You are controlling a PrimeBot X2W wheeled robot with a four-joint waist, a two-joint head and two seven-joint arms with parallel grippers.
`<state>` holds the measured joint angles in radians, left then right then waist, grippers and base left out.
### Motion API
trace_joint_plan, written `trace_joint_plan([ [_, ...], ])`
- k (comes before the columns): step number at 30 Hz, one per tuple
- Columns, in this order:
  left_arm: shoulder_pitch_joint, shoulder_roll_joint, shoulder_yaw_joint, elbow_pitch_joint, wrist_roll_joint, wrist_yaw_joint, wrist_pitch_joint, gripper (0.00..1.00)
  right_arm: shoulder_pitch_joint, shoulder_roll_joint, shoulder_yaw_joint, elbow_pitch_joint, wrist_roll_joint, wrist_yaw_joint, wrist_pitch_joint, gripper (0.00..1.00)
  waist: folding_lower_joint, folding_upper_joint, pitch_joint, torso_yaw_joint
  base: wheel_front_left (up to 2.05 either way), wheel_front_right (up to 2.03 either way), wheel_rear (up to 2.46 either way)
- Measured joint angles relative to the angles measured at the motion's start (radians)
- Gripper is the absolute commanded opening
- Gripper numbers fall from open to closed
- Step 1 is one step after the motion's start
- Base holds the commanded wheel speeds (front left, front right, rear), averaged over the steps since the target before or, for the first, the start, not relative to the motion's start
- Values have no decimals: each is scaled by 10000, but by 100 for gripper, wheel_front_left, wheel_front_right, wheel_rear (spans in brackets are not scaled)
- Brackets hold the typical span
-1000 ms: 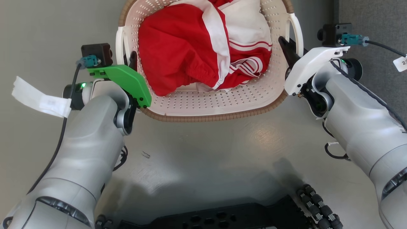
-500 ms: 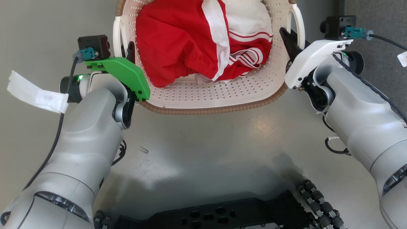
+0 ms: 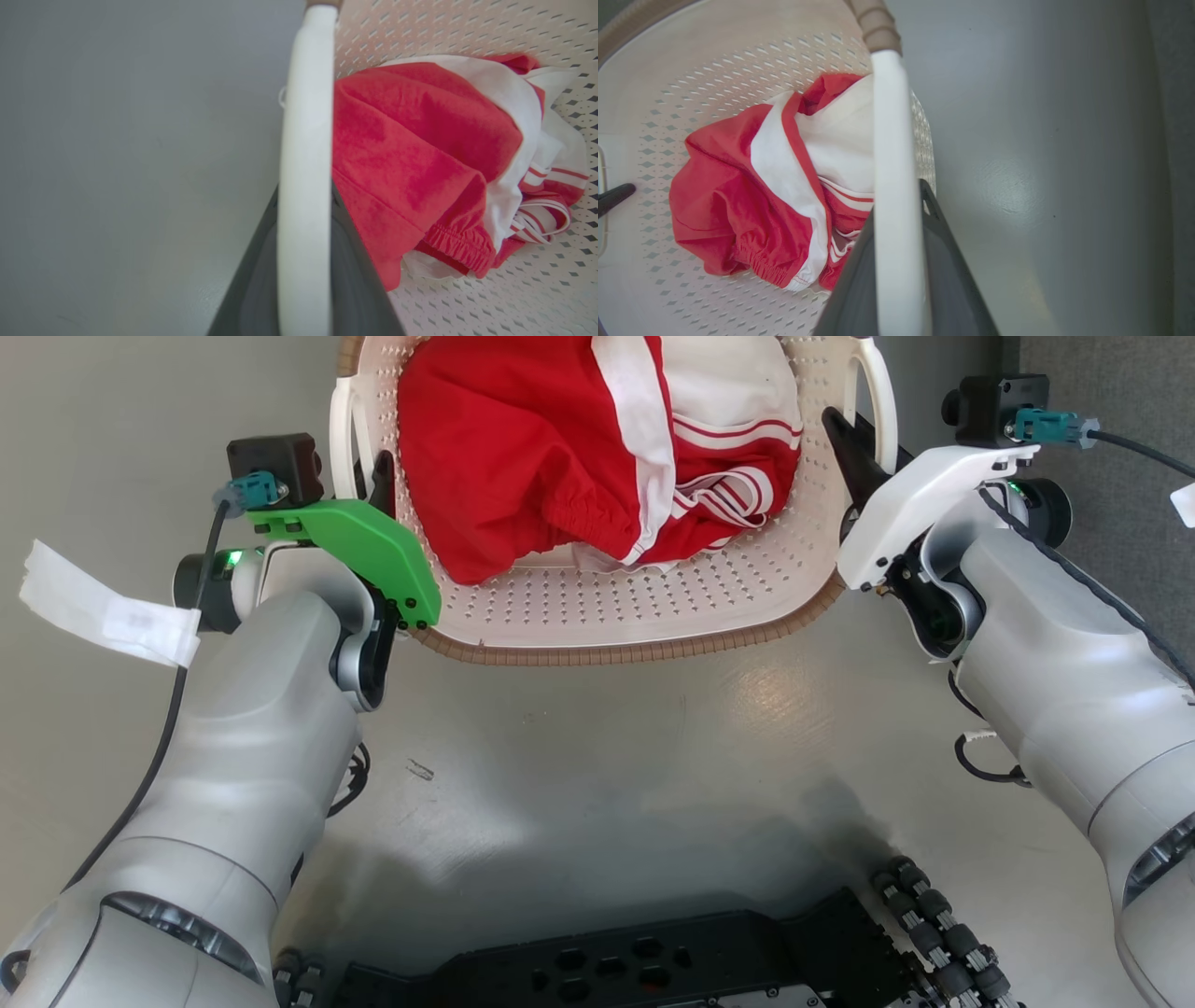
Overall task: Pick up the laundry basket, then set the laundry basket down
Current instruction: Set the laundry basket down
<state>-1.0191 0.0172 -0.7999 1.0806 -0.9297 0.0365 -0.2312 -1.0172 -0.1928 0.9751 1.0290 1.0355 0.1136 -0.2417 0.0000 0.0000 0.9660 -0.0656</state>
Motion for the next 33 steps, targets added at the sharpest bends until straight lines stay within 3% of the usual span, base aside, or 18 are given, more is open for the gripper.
trace_joint_plan([
  [2, -35, 0, -33, 19, -6, -2, 0, 0, -3, 2, 2, 8, 33, 2, -8, 47, 0, 0, 13, -6, 0, 0, 0],
  [3, -39, 2, -35, 23, -42, -12, 0, 0, -8, 2, 4, 8, 38, 29, -12, 89, 0, 0, 19, -11, 0, 0, 0],
  [4, -40, 8, -38, 31, -100, -12, 0, 78, -13, 2, 4, 12, 40, 94, -13, 100, 0, 0, 26, -16, 0, 0, 0],
  [5, -41, 17, -35, 31, -130, -12, -8, 78, -26, 0, 4, 19, 42, 96, -15, 100, 0, 0, 32, -20, 0, 0, 0],
  [6, -49, 35, -31, 31, -197, -13, -21, 100, -40, 8, 2, 23, 48, 98, -21, 100, 0, 0, 38, -26, 0, 0, 0],
  [33, 58, 50, -291, 587, -518, -232, -119, 100, 61, 102, 25, 435, 146, 107, -100, 100, 0, 0, -754, -107, 0, 0, 0],
])
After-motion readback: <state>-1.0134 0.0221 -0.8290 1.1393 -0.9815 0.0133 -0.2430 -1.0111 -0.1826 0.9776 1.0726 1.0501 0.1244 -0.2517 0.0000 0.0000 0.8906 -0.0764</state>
